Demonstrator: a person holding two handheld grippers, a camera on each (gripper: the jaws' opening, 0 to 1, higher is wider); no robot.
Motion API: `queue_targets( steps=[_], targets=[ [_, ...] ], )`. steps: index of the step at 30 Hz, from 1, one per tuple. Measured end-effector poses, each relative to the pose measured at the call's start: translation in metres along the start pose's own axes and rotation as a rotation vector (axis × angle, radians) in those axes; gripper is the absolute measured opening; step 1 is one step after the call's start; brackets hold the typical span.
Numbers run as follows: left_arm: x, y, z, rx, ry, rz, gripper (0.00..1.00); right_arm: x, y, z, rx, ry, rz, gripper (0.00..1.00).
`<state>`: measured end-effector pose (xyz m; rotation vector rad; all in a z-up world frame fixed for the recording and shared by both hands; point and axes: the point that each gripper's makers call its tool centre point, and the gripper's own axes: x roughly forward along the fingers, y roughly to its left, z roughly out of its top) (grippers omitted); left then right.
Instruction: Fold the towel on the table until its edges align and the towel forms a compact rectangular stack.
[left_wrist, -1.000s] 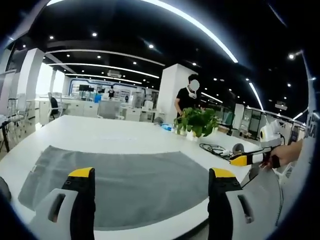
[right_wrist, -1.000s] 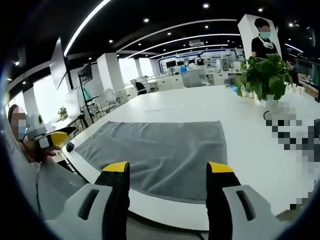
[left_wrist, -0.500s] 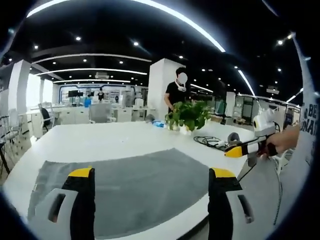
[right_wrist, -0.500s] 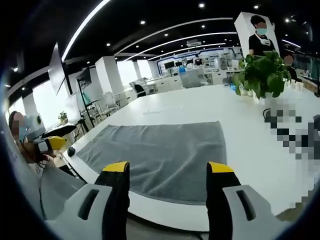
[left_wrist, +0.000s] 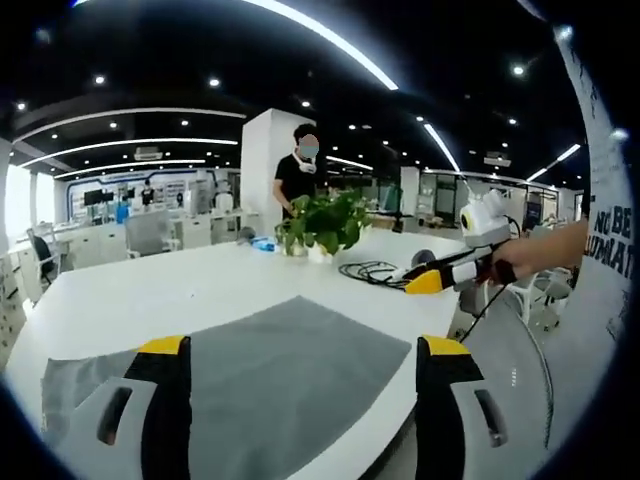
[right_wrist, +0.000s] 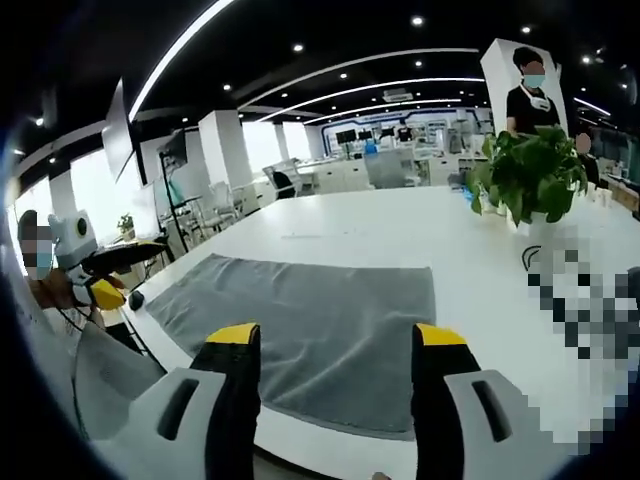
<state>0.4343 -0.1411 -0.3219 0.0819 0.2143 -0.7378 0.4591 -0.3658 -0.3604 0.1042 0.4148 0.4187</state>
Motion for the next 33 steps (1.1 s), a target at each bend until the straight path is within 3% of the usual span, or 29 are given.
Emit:
queue_targets(
  steps=[4,9,21,33],
  targets=[
    [0.017,-0.014,0.010,0.016,-0.006,-0.063,0.96,0.004,-0.005,0.010,0.037,-0.021,0.023,0.60],
    [0.036,-0.029,0.016,0.054,0.007,-0.132,0.96,0.010,-0.013,0.020,0.001,-0.016,0.032,0.59],
    [0.078,-0.062,0.000,0.072,0.073,-0.266,0.93,0.024,-0.038,0.040,-0.009,-0.020,0.035,0.59],
    [0.121,-0.094,-0.015,0.225,0.133,-0.391,0.90,0.045,-0.062,0.043,-0.027,0.032,0.053,0.58]
  ],
)
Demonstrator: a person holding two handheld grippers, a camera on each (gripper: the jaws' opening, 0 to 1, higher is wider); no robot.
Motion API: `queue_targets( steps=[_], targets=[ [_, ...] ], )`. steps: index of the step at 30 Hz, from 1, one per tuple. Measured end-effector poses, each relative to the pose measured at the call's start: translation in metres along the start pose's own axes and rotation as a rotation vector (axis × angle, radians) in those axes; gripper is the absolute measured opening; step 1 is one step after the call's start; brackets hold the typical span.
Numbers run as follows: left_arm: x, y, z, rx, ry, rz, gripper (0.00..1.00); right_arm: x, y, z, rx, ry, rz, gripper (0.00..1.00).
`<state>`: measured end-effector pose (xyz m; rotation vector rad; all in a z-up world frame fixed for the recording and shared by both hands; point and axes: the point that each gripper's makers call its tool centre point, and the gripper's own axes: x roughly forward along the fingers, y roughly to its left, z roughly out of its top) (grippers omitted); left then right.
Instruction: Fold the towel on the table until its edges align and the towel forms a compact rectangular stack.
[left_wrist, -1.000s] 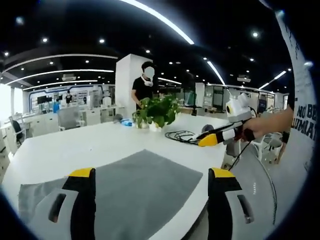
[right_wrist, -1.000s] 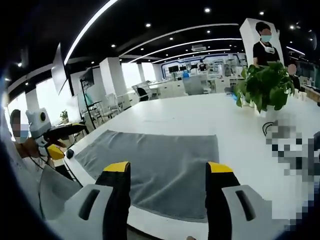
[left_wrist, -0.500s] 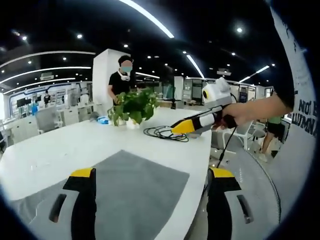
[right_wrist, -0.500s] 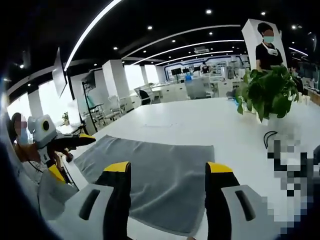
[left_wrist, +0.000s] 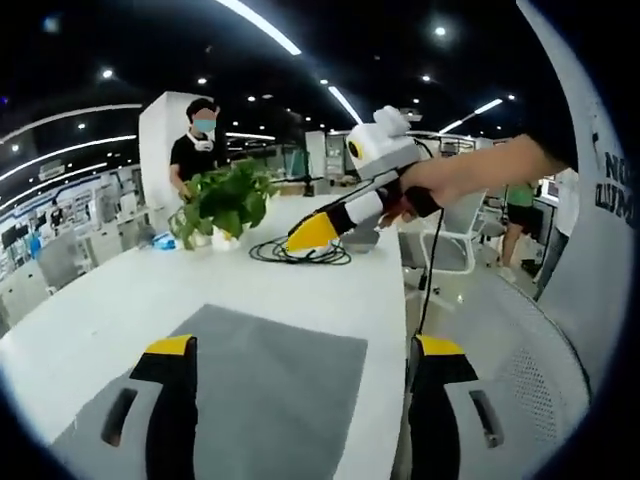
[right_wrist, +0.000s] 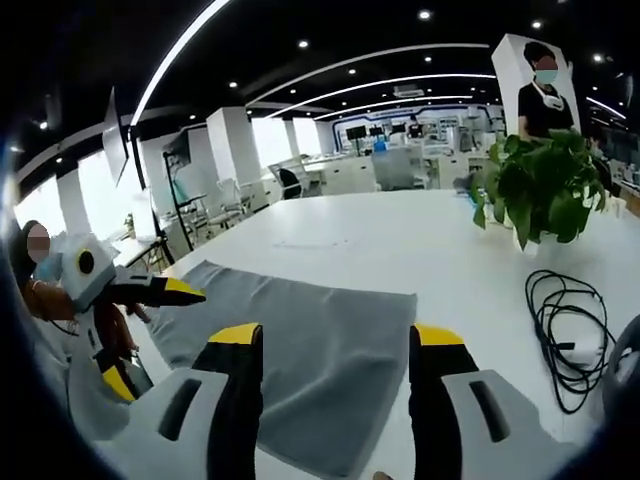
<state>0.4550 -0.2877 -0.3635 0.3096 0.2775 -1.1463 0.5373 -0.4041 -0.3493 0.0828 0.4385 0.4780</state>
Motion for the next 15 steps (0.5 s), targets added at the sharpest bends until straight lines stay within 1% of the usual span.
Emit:
queue_targets(
  steps=[3,5,7,11,12,15],
  targets=[
    [0.013,-0.007,-0.002,-0.001,0.013,-0.031,0.89,0.007,-0.005,0.004,-0.011,0.006,0.007,0.58],
    [0.021,-0.012,-0.010,0.004,0.048,-0.053,0.87,0.010,-0.008,0.006,-0.010,0.000,0.009,0.57],
    [0.029,-0.016,-0.018,0.011,0.070,-0.074,0.87,0.014,-0.010,0.008,-0.007,-0.001,0.011,0.57],
    [0.038,-0.021,-0.021,0.000,0.080,-0.092,0.86,0.022,-0.013,0.005,-0.008,0.011,0.015,0.57],
    [0.042,-0.021,-0.022,0.001,0.081,-0.094,0.85,0.026,-0.018,0.004,-0.007,0.017,0.016,0.57],
    [0.049,-0.024,-0.028,0.014,0.104,-0.108,0.84,0.033,-0.022,0.005,-0.006,0.025,0.020,0.56]
  ],
)
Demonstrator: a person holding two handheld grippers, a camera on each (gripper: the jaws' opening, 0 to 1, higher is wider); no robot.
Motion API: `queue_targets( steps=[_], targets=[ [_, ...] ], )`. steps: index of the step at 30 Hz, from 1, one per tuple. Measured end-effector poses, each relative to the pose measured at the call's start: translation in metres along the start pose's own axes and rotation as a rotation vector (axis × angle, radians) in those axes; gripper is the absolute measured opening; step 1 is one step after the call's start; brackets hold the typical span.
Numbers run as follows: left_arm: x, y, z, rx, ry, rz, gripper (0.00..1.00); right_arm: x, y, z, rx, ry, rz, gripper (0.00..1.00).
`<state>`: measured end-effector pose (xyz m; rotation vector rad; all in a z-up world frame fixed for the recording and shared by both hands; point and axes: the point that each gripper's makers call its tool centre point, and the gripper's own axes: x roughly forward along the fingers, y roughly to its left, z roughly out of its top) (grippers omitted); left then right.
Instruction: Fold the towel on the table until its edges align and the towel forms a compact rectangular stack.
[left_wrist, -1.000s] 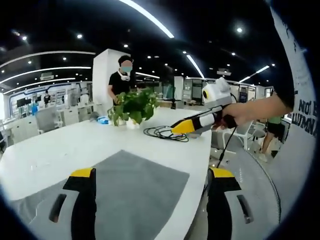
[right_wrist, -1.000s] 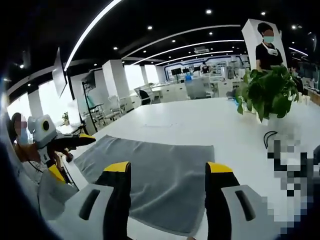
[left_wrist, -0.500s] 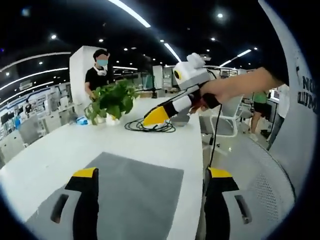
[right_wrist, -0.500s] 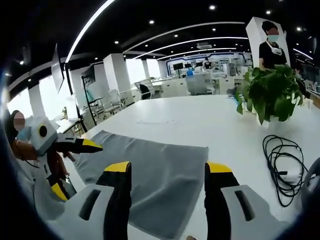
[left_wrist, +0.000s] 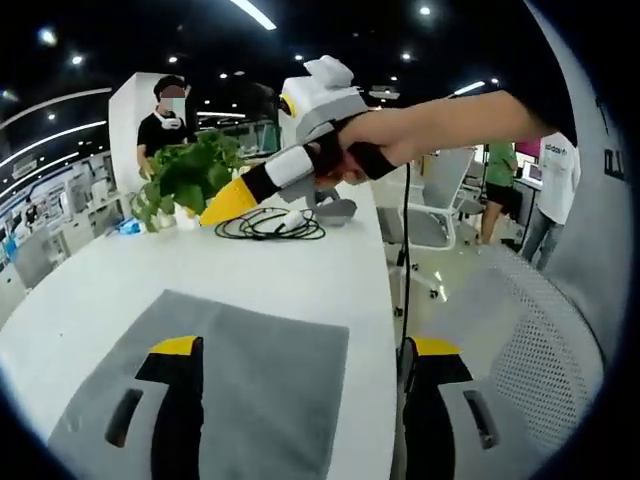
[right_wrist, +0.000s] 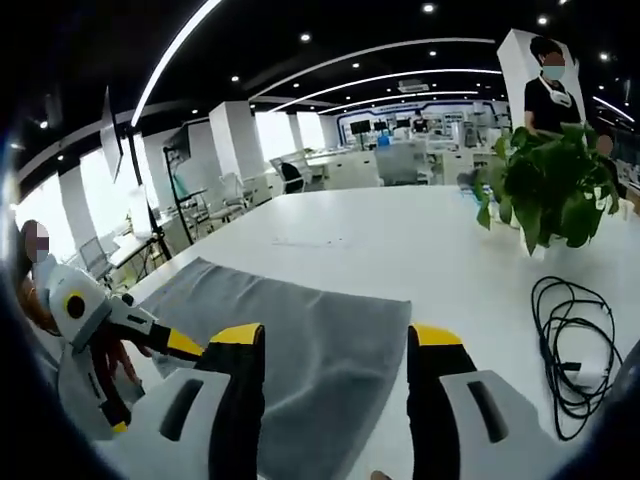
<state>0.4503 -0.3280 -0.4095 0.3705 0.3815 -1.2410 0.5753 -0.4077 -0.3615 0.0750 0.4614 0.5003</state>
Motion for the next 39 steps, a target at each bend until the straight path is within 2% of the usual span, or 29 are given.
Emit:
queue_targets(
  steps=[10,14,18,22,25,27,30,35,39],
  targets=[
    [0.033,-0.020,-0.008,0.037,0.044,-0.097,0.77,0.026,-0.015,0.001,-0.006,0.029,0.012,0.53],
    [0.044,-0.026,-0.007,0.080,0.062,-0.143,0.67,0.033,-0.025,0.008,-0.020,0.013,-0.004,0.50],
    [0.054,-0.026,-0.009,0.086,0.071,-0.166,0.63,0.041,-0.030,0.012,-0.010,0.011,-0.010,0.50],
    [0.064,-0.028,-0.017,0.136,0.103,-0.191,0.53,0.051,-0.034,0.009,-0.006,0.011,0.000,0.46],
    [0.071,-0.031,-0.023,0.134,0.123,-0.204,0.52,0.063,-0.040,-0.001,-0.014,0.055,0.005,0.46],
    [0.076,-0.035,-0.025,0.130,0.131,-0.219,0.51,0.064,-0.037,-0.003,-0.011,0.061,0.002,0.45],
    [0.083,-0.040,-0.031,0.138,0.156,-0.241,0.47,0.074,-0.043,-0.008,0.006,0.081,0.007,0.42],
    [0.092,-0.043,-0.031,0.157,0.162,-0.265,0.39,0.087,-0.057,-0.008,0.010,0.088,-0.008,0.40],
    [0.100,-0.044,-0.031,0.144,0.169,-0.270,0.37,0.098,-0.064,-0.021,0.030,0.110,-0.033,0.36]
  ],
)
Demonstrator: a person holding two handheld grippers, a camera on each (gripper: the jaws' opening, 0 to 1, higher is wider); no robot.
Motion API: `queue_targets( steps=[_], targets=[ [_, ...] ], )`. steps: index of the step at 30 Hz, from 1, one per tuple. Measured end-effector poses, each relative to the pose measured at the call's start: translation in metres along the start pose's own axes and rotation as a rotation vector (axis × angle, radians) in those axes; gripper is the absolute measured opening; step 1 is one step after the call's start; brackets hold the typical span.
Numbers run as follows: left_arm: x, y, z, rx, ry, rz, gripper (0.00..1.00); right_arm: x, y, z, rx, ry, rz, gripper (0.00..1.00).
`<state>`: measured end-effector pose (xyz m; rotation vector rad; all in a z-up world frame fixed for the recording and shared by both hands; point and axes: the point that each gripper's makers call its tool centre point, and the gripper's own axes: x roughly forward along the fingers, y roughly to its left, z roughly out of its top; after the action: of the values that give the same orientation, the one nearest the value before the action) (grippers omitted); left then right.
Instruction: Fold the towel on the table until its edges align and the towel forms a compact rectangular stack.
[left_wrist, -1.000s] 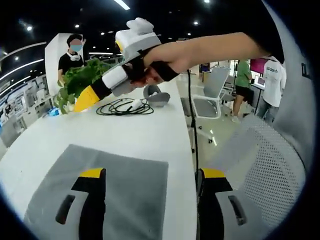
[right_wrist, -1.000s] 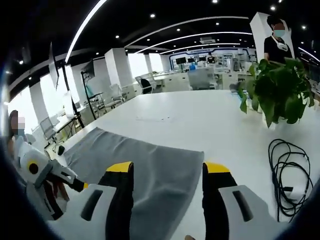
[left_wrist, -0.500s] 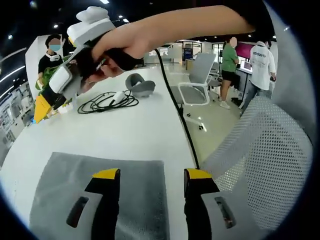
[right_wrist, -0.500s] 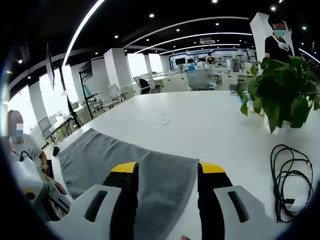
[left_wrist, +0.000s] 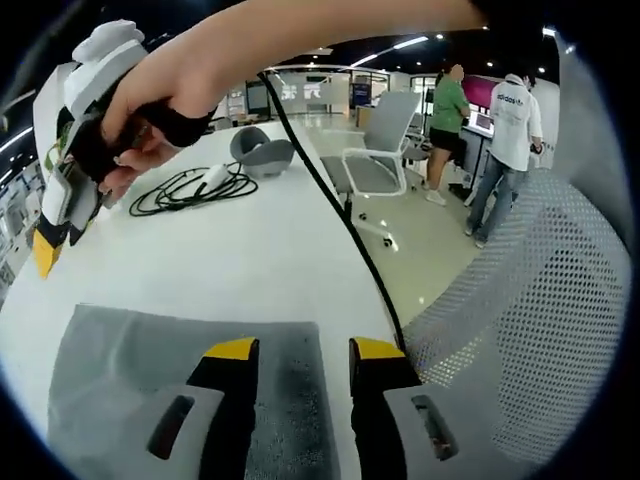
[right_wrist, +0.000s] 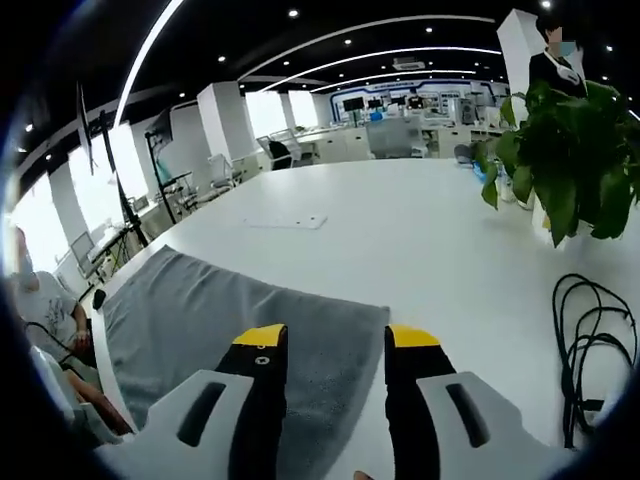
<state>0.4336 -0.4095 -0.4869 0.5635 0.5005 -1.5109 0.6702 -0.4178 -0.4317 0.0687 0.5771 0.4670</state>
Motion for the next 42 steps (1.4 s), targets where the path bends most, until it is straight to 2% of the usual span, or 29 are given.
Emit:
queue_targets(
  steps=[9,11,14,17,19,24,28,30,38,40,42],
  targets=[
    [0.012,0.007,-0.004,-0.018,0.012,0.011,0.35,0.029,-0.014,-0.017,0.029,0.040,-0.031,0.30],
    [0.013,0.007,-0.007,-0.030,0.020,0.010,0.34,0.033,-0.012,-0.017,0.077,0.047,-0.038,0.26],
    [0.015,0.006,-0.009,-0.034,0.024,0.004,0.33,0.046,-0.017,-0.017,-0.018,0.066,-0.053,0.24],
    [0.018,0.005,-0.010,-0.020,0.024,0.002,0.30,0.061,-0.022,-0.025,0.008,0.082,-0.058,0.24],
    [0.019,0.003,-0.010,-0.017,0.025,-0.002,0.26,0.065,-0.025,-0.028,-0.008,0.098,-0.072,0.23],
    [0.023,0.002,-0.015,-0.026,0.037,0.002,0.26,0.075,-0.031,-0.038,-0.024,0.126,-0.082,0.22],
    [0.025,0.001,-0.015,-0.013,0.021,0.001,0.25,0.067,-0.027,-0.040,-0.023,0.133,-0.102,0.16],
    [0.026,0.002,-0.016,-0.021,0.011,0.007,0.25,0.072,-0.033,-0.039,-0.022,0.125,-0.111,0.12],
    [0.029,0.008,-0.012,-0.033,-0.007,0.077,0.23,0.078,-0.040,-0.043,-0.040,0.141,-0.129,0.11],
    [0.029,0.009,-0.012,-0.016,-0.001,0.095,0.24,0.075,-0.034,-0.043,-0.032,0.136,-0.128,0.05],
    [0.028,0.011,-0.011,0.051,0.011,0.122,0.26,0.079,-0.036,-0.046,-0.036,0.145,-0.126,0.03]
  ],
)
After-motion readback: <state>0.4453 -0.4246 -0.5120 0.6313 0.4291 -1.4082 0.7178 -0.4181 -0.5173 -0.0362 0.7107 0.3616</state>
